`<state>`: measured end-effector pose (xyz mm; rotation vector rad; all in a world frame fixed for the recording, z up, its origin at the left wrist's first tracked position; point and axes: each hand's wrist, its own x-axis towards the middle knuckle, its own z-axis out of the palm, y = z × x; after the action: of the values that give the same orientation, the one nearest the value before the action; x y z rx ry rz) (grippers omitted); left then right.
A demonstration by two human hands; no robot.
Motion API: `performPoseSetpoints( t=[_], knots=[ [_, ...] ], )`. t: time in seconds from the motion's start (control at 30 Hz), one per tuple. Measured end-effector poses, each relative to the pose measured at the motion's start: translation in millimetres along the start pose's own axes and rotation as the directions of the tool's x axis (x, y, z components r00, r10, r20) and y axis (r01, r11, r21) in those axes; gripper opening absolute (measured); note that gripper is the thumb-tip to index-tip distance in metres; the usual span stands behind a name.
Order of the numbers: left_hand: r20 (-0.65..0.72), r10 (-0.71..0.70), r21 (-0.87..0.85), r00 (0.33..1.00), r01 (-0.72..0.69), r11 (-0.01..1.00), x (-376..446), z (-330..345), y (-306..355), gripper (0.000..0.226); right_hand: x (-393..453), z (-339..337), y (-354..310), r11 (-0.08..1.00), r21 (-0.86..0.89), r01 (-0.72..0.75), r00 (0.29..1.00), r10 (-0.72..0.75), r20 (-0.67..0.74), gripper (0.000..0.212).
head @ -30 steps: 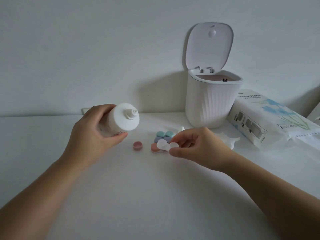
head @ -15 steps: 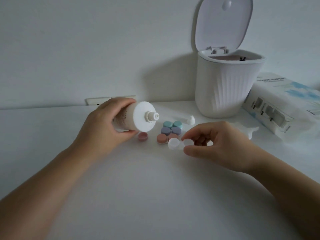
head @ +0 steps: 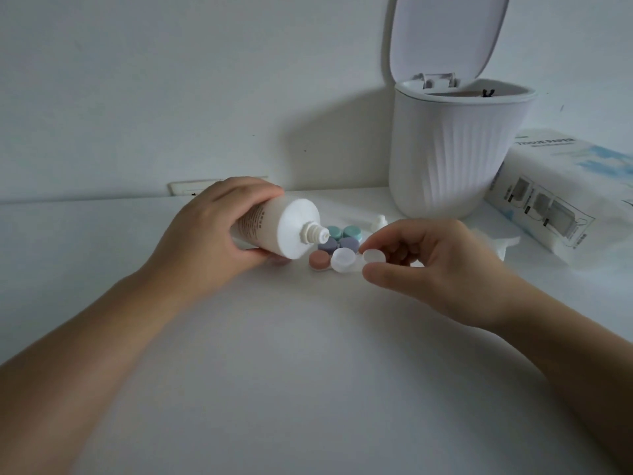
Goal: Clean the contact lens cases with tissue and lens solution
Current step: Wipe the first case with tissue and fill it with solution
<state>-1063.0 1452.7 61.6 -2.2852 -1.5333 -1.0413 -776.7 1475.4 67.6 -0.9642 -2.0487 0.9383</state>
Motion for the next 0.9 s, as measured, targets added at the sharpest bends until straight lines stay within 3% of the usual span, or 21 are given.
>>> performPoseSetpoints(
  t=[0.4,0.9],
  knots=[
    [-0.027,0.077,0.081,0.997,-0.075,0.994,1.8,2.4,1.3,0.066,0.6,2.0,3.9,1.0,-0.007,-0.01,1.0,0.01,0.027,0.023],
    [-0.058,0.163,0.138,0.985,-0.154,0.978,6.5,1.6,1.0,0.065,0.4,2.2,2.6,0.999,-0.045,0.01,0.999,-0.008,0.05,0.015]
  ],
)
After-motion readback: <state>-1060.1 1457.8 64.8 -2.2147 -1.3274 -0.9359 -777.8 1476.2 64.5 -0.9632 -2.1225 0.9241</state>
